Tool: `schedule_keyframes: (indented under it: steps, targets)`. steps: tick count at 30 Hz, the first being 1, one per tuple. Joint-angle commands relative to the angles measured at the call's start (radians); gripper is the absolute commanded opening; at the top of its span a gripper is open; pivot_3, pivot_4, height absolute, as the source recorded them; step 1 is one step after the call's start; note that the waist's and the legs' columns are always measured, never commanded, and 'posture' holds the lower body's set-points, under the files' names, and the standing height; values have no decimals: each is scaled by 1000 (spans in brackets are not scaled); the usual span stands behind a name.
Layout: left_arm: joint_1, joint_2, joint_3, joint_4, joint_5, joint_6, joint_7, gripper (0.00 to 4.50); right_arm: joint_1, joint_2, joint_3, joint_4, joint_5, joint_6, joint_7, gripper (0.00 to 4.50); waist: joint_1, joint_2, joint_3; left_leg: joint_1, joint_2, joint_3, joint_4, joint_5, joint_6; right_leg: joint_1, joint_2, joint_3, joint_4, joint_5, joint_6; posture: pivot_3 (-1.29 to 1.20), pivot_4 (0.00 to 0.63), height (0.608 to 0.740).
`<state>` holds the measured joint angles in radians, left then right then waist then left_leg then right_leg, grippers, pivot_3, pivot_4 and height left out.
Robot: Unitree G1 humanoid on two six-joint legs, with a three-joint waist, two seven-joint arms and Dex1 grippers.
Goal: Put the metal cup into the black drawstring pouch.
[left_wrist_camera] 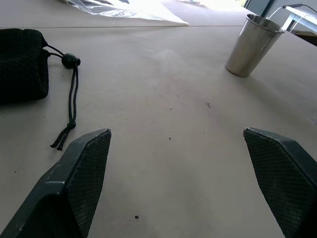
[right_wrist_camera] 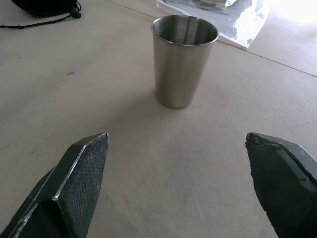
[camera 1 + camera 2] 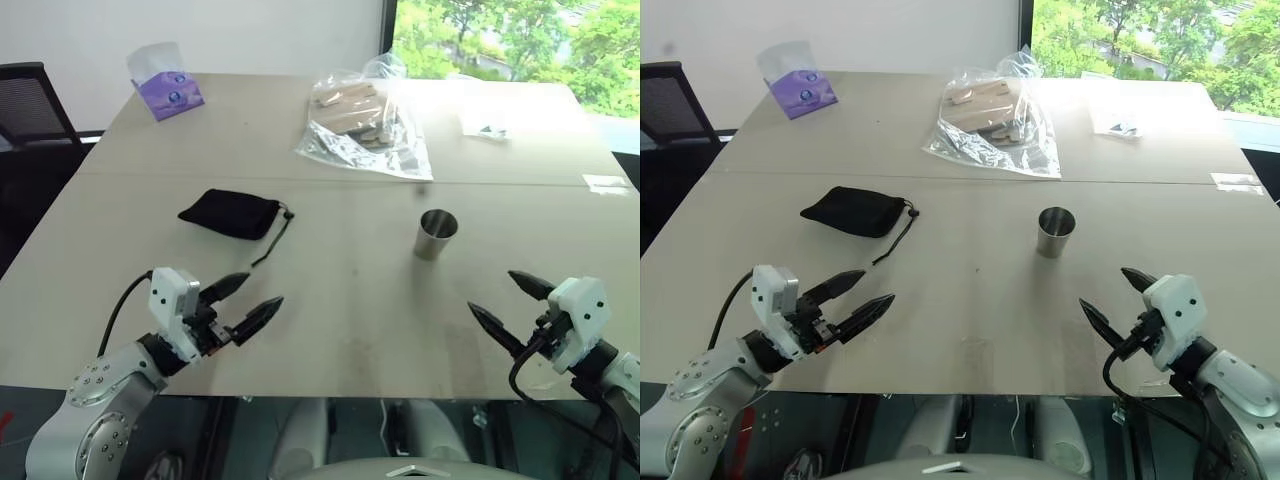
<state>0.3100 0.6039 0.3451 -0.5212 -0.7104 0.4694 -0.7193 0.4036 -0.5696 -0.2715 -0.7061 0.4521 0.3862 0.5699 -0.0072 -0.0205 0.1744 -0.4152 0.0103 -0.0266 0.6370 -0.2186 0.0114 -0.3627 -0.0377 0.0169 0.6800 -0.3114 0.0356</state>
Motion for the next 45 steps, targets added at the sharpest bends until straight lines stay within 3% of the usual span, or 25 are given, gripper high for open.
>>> schedule_keyframes:
  steps: [1, 9, 15, 17, 21, 27, 45]
  targets:
    - [-26, -5, 30, -34, -28, 8, 39, 4428, -13, 0, 12, -46, 14, -38, 27, 4500, 0, 0, 0, 0, 0, 0, 0, 0, 0, 0, 0, 0, 0, 0, 0, 0, 150, 740]
    - [-60, -25, 56, -135, -33, 87, 234, 4428, -88, 12, 56, -75, 106, -127, 133, 4500, -2, 0, 0, 0, 0, 0, 0, 0, 0, 0, 0, 0, 0, 0, 0, 0, 150, 740]
    - [-78, 0, -20, -289, 183, 269, 536, 4428, -135, -6, 90, -65, 123, -127, 173, 4500, -1, 0, 0, 0, 0, -1, 0, 0, 0, 1, 1, -1, 0, 0, 0, 0, 150, 740]
    - [-134, -2, -44, -317, 205, 379, 617, 4428, -149, -19, 99, -78, 136, -109, 177, 4500, 0, 0, 0, 0, 0, -1, 0, 0, 0, 1, 1, -1, 0, 0, 0, 0, 150, 740]
    - [-359, 120, -151, -292, 216, 706, 662, 4428, -174, -43, 114, -93, 143, -91, 182, 4500, 13, -1, 0, 1, 0, -2, 0, 0, 0, 2, 2, -2, 1, 0, 0, 0, 150, 740]
    - [-653, 95, -318, -180, 278, 968, 729, 4428, -174, -47, 124, -115, 123, -85, 149, 4500, 19, -2, 0, 0, -2, -3, 1, 0, 0, 2, 5, -2, 1, 1, 1, 0, 150, 740]
    - [-954, -5, -583, 111, 614, 949, 842, 4428, -120, -47, 120, -127, 106, -109, 124, 4500, 19, -2, 0, -1, -3, -3, 1, 0, -1, 1, 3, -2, 2, 1, 1, 0, 150, 740]
